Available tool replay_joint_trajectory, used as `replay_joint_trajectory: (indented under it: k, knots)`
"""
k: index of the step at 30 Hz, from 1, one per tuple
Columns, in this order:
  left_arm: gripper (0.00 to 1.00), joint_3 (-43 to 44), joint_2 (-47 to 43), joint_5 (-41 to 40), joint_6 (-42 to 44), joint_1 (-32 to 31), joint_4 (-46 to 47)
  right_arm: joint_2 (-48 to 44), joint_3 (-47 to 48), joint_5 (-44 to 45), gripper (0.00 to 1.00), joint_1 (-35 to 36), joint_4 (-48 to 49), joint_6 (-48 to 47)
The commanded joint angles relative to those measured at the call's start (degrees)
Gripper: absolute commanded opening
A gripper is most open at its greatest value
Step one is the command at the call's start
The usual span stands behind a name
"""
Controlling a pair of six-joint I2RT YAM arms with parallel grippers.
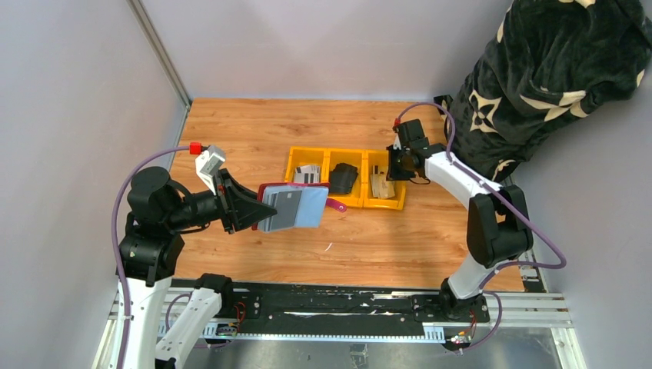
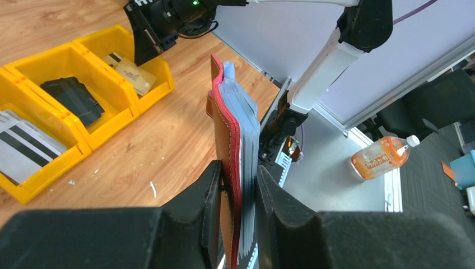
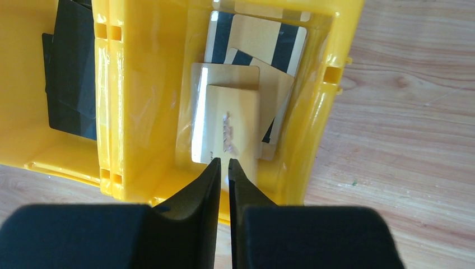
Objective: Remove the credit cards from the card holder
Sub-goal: Place the credit card in the storage box, then remove the credit card from the card holder.
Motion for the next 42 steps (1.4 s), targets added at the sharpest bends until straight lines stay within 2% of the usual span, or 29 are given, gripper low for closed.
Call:
replay_joint_trajectory:
  k: [1,6,9,11,13,15,18,20,22,25,29,31,38,42]
  knots:
    - [0.00,1.48,-0.58,1.09,-0.66,0.03,2.25,-2.38,1.14,3.19,0.16,0.75,-1.75,-0.72]
    - [0.00,1.66,-0.63,1.20,-0.66,0.03,2.14,-5.93,1.71,7.31,0.28,1.78,-3.16,-0.32]
    - [0.00,1.68,-0.66,1.22,-0.75,0.03,2.26,-11.51,2.81,5.59,0.35,2.96,-3.11,0.56]
    - [0.00,1.52,-0.55,1.22,-0.81,0.03,2.20,-16.72,3.68,1.50,0.48,4.75,-2.00,1.41]
    - [0.00,1.35,-0.52,1.06,-0.79,0.03,2.33,-21.96,3.96,-4.02,0.68,6.47,0.97,3.00]
    - [0.00,0.99,-0.52,1.09,-0.79,0.03,2.63,-26.73,2.90,-11.70,0.76,8.16,6.10,7.33]
    - [0.00,0.41,-0.69,1.33,-1.16,0.03,3.38,-32.14,-0.73,-21.79,0.78,11.60,18.52,15.68]
    - [0.00,0.05,-0.69,1.88,-1.24,0.03,3.71,-34.49,-2.68,-25.01,0.79,14.79,27.04,19.43]
    - [0.00,-0.11,-0.70,2.16,-0.80,0.03,3.55,-35.21,-3.13,-25.48,0.79,19.28,29.96,19.80]
    - [0.00,-0.15,-0.67,2.11,-0.03,0.03,2.95,-34.43,-1.01,-23.23,0.80,27.39,28.85,16.68]
    - [0.00,0.17,-1.07,2.22,0.21,0.03,2.45,-33.11,3.62,-11.59,0.81,38.65,21.52,5.92]
    - [0.00,0.31,-1.35,3.20,-0.62,0.03,3.06,-32.28,3.91,-9.06,0.81,42.19,20.45,2.17]
    - [0.00,0.88,-1.77,6.98,-1.47,0.03,3.72,-32.74,1.21,-18.02,0.85,43.20,24.56,-2.15]
    - [0.00,0.96,-2.06,7.97,-1.17,0.03,3.29,-33.98,2.05,-16.15,0.87,43.20,20.27,-5.72]
